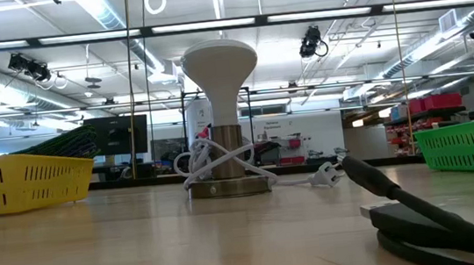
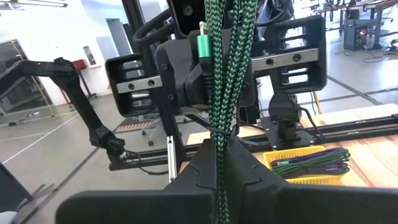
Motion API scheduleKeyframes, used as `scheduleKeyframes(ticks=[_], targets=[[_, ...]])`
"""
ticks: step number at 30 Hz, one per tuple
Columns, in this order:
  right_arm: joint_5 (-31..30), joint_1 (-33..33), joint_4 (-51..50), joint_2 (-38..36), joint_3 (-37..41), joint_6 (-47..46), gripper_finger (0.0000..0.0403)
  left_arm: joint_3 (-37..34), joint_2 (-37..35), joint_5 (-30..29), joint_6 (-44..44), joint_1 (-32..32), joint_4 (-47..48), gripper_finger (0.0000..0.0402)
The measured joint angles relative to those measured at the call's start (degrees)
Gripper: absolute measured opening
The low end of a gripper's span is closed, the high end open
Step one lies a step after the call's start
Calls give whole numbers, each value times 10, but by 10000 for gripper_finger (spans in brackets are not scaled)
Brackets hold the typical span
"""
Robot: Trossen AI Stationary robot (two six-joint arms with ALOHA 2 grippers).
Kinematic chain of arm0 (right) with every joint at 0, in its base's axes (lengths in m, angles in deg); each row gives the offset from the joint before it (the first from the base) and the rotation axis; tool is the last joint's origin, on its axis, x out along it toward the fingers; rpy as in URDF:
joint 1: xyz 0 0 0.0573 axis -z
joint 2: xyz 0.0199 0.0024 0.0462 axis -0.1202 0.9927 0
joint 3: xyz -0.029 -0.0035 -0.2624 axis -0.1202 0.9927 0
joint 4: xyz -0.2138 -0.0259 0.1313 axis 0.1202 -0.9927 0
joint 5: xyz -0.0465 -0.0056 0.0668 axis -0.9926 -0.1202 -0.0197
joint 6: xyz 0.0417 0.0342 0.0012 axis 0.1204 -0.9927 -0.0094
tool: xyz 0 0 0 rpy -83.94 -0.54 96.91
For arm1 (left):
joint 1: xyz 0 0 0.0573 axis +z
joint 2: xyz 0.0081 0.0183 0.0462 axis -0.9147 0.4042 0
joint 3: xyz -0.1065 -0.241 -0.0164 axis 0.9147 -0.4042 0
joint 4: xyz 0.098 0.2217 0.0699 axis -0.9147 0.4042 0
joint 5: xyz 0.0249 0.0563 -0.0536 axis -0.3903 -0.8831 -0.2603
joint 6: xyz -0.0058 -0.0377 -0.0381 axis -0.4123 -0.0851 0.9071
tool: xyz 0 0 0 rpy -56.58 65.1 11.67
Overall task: Pick & Place USB Port
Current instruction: Put the green charger cable into the yellow bin
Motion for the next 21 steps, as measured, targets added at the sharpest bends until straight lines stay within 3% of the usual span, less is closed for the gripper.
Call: scheduleKeyframes(ticks=[7, 13, 15, 18, 21], targets=[[4, 0, -11, 0, 0, 0, 55, 0, -5, -79, -20, -17, 28, 2], [15, -3, -22, 0, 0, -2, 107, 0, -42, -192, -14, -43, 136, 1], [18, -4, -23, 0, 0, 4, 115, 0, -50, -198, -4, -50, 151, 1], [15, -3, -24, 0, 0, 10, 103, 0, -51, -194, -3, -54, 145, 1], [30, -3, -24, 0, 0, 14, 37, 0, -51, -184, 2, -55, 153, 1]])
